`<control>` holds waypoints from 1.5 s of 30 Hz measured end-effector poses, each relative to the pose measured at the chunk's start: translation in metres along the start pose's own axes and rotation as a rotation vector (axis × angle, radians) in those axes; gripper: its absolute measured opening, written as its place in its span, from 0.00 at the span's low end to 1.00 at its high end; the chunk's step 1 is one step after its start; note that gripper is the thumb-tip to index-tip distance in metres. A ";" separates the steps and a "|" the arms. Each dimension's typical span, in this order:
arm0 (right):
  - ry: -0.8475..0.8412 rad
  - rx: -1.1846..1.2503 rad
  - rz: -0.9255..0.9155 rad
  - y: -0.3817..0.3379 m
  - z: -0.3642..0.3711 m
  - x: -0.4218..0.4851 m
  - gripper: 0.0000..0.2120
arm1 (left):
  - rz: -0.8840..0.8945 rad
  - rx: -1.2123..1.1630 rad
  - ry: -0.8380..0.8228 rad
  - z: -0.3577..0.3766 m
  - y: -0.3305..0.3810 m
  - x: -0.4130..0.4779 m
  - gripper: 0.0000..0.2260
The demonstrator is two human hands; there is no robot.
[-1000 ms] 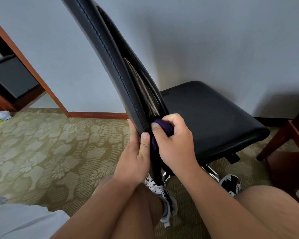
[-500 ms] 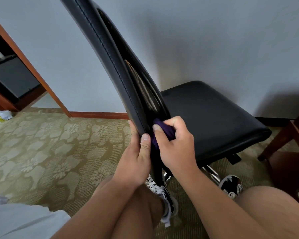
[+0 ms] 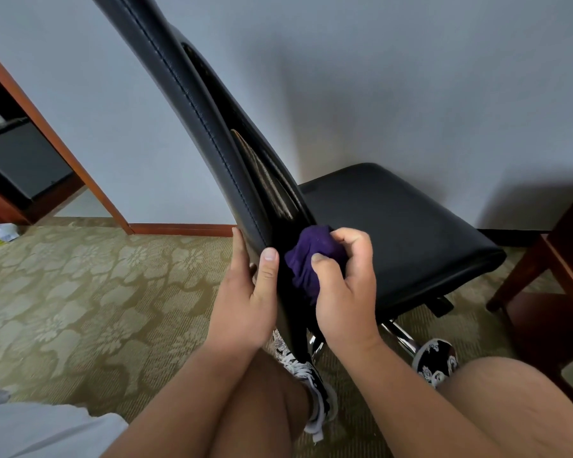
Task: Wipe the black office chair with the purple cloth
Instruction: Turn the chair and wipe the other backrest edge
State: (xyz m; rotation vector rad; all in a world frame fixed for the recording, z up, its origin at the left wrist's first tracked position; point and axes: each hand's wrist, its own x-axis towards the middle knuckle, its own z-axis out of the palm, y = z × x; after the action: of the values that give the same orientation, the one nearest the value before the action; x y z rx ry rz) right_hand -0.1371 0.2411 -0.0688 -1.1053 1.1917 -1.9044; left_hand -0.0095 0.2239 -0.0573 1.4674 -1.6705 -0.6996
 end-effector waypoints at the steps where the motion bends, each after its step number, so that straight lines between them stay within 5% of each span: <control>1: -0.002 0.013 -0.025 -0.004 0.000 0.002 0.09 | -0.003 -0.008 0.018 -0.002 0.005 0.001 0.41; 4: -0.018 -0.065 -0.109 -0.011 0.004 0.005 0.13 | -0.007 -0.034 0.060 -0.009 0.024 0.006 0.41; 10: -0.040 -0.322 -0.153 0.012 0.012 0.011 0.12 | -0.052 0.198 0.077 -0.012 0.048 0.015 0.26; 18: -0.033 -0.536 -0.140 0.033 0.003 0.001 0.09 | 0.000 0.322 0.060 -0.015 0.043 0.016 0.31; 23: -0.010 -0.446 -0.108 0.023 0.009 0.004 0.16 | 0.054 0.302 -0.021 -0.027 0.041 0.015 0.33; 45: -0.055 -0.515 -0.298 0.026 0.005 0.023 0.09 | 0.115 0.276 -0.014 -0.036 0.026 0.023 0.40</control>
State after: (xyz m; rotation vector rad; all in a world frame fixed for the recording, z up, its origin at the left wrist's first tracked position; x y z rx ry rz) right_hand -0.1416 0.2094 -0.0841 -1.6729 1.6118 -1.8047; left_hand 0.0059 0.2090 -0.0119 1.5408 -1.9035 -0.4298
